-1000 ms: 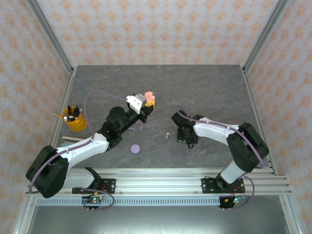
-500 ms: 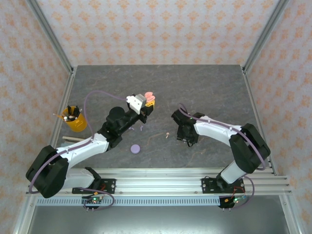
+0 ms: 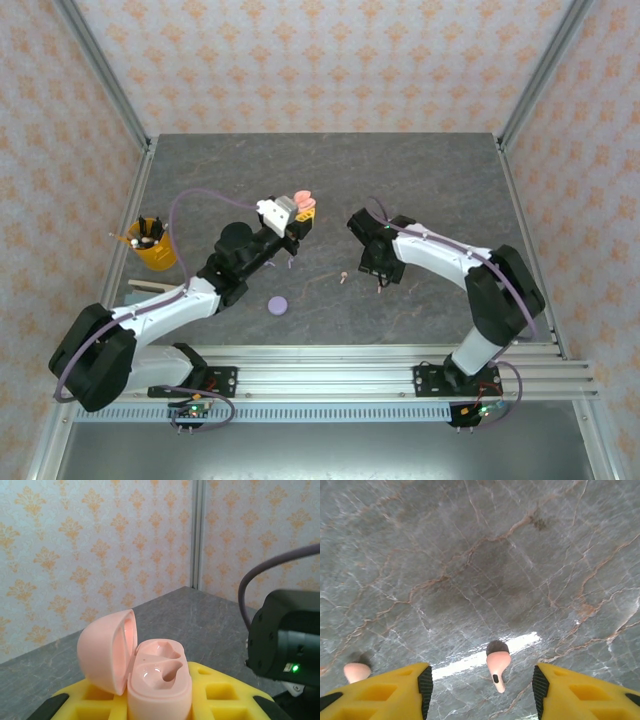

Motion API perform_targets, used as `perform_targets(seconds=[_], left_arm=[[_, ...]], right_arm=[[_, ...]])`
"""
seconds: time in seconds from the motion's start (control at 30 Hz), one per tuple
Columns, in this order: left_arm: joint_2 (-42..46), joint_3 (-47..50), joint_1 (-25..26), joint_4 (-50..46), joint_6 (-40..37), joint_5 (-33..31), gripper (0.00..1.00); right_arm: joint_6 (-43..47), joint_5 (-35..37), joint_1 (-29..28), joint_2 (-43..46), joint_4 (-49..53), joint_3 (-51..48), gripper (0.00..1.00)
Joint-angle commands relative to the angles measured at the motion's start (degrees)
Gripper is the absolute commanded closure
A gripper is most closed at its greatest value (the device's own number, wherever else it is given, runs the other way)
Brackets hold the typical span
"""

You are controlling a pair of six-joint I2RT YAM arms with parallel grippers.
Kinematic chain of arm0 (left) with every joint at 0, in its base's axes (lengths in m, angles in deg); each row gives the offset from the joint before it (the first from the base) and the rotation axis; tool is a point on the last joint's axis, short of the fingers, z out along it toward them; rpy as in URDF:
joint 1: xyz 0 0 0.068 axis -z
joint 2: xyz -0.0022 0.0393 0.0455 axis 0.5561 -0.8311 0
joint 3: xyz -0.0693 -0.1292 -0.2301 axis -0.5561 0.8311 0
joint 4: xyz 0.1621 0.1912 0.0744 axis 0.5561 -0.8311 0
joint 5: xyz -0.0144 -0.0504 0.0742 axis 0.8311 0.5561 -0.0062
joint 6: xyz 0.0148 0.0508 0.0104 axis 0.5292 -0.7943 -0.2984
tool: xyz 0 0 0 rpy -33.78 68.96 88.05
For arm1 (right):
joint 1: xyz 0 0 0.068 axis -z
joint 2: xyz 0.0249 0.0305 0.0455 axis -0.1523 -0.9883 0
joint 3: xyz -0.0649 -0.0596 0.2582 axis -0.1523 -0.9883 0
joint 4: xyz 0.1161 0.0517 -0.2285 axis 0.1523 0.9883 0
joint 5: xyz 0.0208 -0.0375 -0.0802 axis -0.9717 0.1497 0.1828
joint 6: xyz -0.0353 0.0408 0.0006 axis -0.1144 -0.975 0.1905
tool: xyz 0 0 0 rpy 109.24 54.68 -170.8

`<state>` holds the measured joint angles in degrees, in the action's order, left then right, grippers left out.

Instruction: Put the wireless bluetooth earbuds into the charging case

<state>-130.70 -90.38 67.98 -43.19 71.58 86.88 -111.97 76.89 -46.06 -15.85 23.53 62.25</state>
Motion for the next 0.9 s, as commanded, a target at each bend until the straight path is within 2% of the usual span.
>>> perform_targets(seconds=[0.0, 0.23, 0.37, 0.57, 0.87], left_arm=[[1.7, 1.1, 0.3, 1.0, -1.2, -1.3, 1.00], [2.9, 3.0, -1.2, 2.0, -1.4, -2.7, 1.00], [4.7, 4.2, -3.8, 2.2, -0.4, -2.8, 1.00], [7.2, 5.4, -6.6, 1.9, 0.1, -2.4, 1.00], [8.1, 6.8, -7.9, 2.3, 0.5, -1.8, 1.00]], right_arm=[[0.0, -1.3, -0.4, -0.4, -0.5, 1.8, 0.45], [-1.2, -4.6, -2.0, -4.0, -1.4, 6.7, 0.46], [-2.9, -6.1, -3.4, -7.6, -2.8, 8.7, 0.48], [-3.8, -6.7, -5.6, -12.4, -2.3, 12.1, 0.49], [-4.0, -7.0, -6.6, -16.6, -1.6, 14.5, 0.53]])
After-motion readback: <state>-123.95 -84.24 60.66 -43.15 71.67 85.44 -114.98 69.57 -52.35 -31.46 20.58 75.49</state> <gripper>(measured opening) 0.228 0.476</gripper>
